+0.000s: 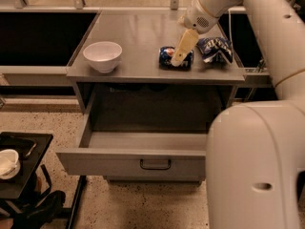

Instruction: Place pepsi can into top drawer

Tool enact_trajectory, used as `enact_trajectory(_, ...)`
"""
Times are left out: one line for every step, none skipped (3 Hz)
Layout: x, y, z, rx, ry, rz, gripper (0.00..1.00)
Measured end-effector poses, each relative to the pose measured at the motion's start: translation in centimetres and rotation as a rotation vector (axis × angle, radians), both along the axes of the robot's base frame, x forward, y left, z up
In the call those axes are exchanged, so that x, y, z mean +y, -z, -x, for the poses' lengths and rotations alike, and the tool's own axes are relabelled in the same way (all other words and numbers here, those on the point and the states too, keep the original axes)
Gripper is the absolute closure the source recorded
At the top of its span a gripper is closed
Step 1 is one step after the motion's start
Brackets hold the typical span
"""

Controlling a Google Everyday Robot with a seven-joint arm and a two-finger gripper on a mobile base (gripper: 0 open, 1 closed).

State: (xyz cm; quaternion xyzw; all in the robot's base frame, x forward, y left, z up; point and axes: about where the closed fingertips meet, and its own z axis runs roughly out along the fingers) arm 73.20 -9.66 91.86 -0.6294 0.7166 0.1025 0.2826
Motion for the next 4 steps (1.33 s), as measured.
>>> enact_trajectory(-0.9, 4.1, -2.8, 0.05, 0.044, -0.012, 0.0)
enact_trajectory(-1.3, 7.5, -4.8, 0.078, 0.083, -0.029, 0.0)
enact_trajectory(-1.2, 7.8, -5.2, 0.075, 0.086, -0.032, 0.0)
enact_trajectory(-1.2, 7.8, -5.2, 0.075, 0.086, -0.032, 0.18)
